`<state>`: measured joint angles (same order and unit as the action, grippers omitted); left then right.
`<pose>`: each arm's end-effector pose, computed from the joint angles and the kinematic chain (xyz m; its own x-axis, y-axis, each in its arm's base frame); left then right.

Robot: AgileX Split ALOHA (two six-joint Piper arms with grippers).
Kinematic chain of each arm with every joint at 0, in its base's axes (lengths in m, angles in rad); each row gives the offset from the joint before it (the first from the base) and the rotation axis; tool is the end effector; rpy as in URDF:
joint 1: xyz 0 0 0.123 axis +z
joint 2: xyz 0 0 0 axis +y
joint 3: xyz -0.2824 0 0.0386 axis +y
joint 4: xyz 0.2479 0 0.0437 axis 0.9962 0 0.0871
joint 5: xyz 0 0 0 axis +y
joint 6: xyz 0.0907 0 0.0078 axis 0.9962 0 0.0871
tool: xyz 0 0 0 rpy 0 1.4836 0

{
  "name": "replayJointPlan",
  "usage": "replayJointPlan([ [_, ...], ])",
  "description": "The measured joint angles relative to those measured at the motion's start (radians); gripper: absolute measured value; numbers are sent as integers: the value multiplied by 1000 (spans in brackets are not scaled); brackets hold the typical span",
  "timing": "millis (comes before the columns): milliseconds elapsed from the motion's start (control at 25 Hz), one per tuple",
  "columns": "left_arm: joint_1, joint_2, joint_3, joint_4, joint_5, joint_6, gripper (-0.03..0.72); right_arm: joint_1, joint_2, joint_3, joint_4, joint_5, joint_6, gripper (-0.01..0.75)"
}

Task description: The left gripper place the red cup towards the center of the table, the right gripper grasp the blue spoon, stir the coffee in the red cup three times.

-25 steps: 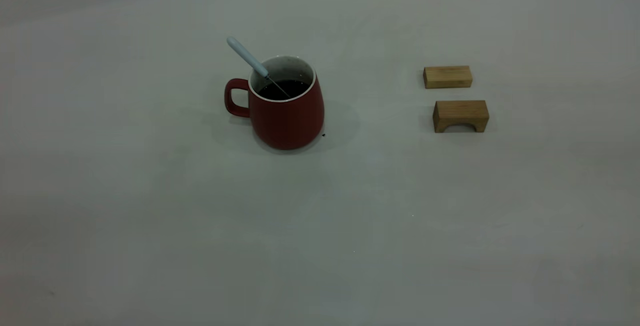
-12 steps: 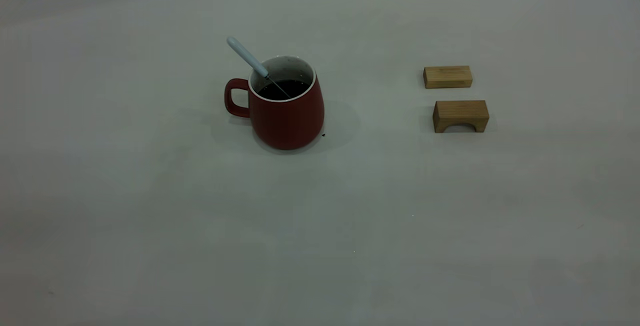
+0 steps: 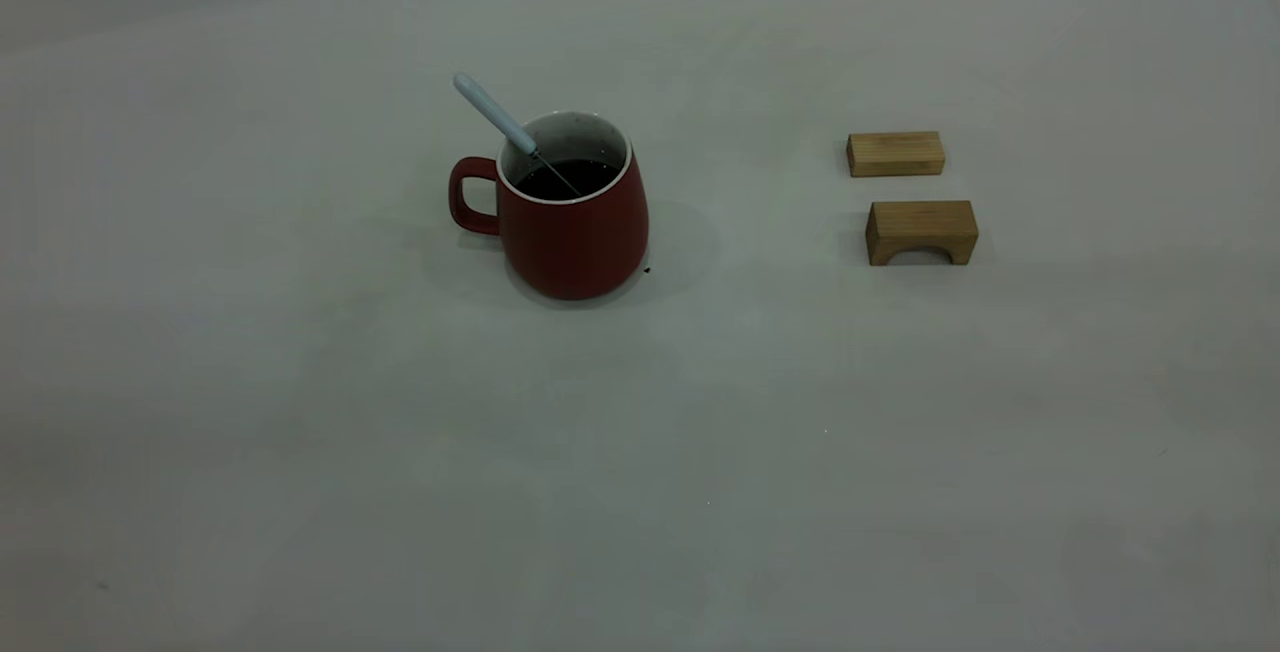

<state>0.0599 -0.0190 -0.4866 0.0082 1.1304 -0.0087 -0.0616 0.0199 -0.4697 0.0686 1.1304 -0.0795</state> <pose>-0.0093 0.0001 0.2678 -0.5108 -0.0358 -0.8590 -0.0689 0.9976 -0.0007 -0.0017 0.0058 0.2635 -0.5572 -0.0158 -0.8302 -0.0179 0.9998 -0.0071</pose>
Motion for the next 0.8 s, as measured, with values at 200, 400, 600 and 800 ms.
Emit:
replayJointPlan([
  [200, 0, 0, 0, 0, 0, 1, 519, 0, 0, 0, -45, 0, 74, 216],
  [400, 0, 0, 0, 0, 0, 1, 519, 6, 0, 0, -45, 0, 80, 226],
  [600, 0, 0, 0, 0, 0, 1, 519, 102, 0, 0, -42, 0, 80, 229],
  [800, 0, 0, 0, 0, 0, 1, 519, 111, 0, 0, -41, 0, 80, 231],
])
